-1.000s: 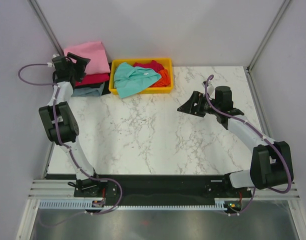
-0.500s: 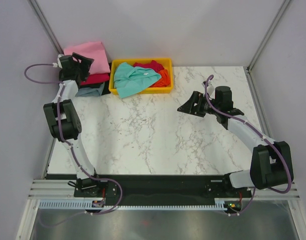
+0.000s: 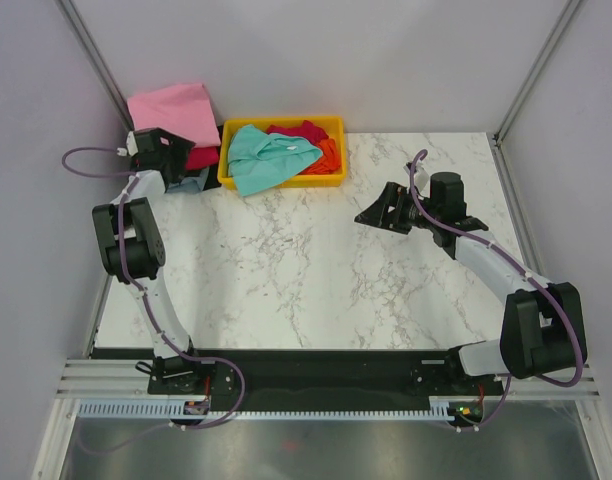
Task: Fold and stack the t-shirts
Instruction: Neatly place the folded tshirt to the corner
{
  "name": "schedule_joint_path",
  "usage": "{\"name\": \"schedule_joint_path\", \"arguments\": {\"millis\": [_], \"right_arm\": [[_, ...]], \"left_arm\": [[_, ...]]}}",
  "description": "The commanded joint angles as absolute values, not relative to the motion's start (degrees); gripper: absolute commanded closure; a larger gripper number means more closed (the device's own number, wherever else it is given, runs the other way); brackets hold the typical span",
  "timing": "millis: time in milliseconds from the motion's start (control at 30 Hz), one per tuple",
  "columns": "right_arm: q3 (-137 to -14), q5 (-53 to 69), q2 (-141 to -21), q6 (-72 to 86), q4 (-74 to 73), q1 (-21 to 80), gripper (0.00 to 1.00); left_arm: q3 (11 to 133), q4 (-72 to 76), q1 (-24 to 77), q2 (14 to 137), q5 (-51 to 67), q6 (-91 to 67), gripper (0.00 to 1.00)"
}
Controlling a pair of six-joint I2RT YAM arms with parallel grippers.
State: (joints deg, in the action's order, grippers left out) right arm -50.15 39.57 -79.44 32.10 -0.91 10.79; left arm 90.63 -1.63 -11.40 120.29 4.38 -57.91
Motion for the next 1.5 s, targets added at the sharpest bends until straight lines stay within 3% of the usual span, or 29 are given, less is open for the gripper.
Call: {"name": "schedule_joint_path", "arguments": {"millis": [0, 667, 1167, 1467], "right_arm": [[-51.5, 39.11, -78.57, 30.85, 0.35, 10.99, 0.11], [-51.15, 39.46, -79.19, 31.11, 0.88, 10.99, 0.11], [-50.98, 40.08, -79.63, 31.82, 1.58, 10.99, 0.11], [-50.8, 39.9, -80.15, 31.64, 1.67, 10.99, 0.11]], "left_arm": [[93.86, -0.26, -11.43, 118.65, 2.29, -58.45, 0.1], [98.17, 1.67, -11.42, 119.45, 2.81, -60.29, 0.12], [92.99, 0.44, -11.08, 110.48, 4.22, -59.59, 0.14], [97.46, 0.35, -10.63, 117.06, 2.11, -58.18, 0.14]]}}
